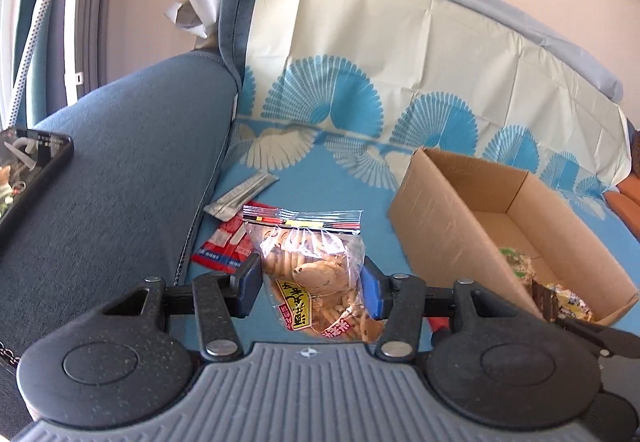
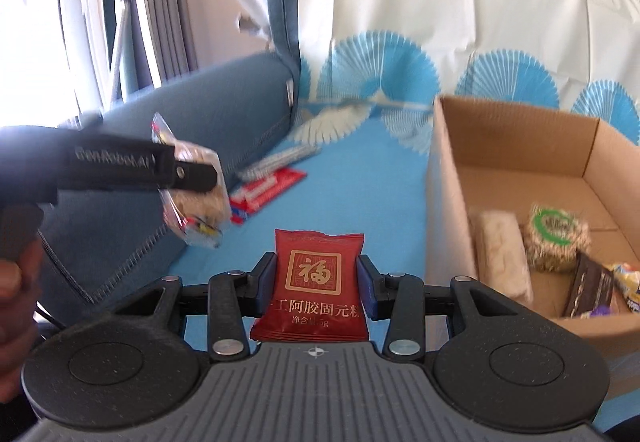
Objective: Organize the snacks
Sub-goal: 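Lift both held snacks and carry them over the box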
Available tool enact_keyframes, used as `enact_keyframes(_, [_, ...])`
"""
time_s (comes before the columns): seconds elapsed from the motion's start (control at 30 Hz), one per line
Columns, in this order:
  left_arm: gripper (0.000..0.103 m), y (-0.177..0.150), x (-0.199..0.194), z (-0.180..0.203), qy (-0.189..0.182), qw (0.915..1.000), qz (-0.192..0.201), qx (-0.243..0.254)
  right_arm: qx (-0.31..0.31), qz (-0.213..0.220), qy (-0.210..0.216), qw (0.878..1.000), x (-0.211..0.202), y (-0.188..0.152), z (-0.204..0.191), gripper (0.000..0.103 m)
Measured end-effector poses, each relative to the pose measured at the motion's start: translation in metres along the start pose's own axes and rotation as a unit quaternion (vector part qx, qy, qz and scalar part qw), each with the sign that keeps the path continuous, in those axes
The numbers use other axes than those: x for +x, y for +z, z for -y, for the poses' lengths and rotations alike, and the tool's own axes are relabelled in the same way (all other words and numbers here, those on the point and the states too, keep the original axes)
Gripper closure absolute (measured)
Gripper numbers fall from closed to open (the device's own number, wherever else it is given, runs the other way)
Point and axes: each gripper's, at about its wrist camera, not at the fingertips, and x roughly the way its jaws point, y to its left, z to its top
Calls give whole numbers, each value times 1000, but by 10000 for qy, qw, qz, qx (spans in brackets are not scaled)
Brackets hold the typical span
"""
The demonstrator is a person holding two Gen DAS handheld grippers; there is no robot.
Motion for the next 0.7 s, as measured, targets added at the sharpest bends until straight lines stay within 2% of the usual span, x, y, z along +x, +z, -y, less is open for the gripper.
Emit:
enact_keyframes(0.23, [47,11,-19,5,-66,9994,304,-130,89,689,20,9976,-30,32,21,59])
enact_keyframes(0.43, [47,18,-30,15,-181,9986,468,-135,109,1144,19,9934,-56,77,67,59])
enact_keyframes(0.57, [47,22,-37,27,-268,9979,593,-2,-56,1349,-330,9903,-63,94,108,59])
enact_keyframes(0.7, [47,30,-40,42,-330,9967,726,146,395,1281,-777,9879,-62,83,148,59])
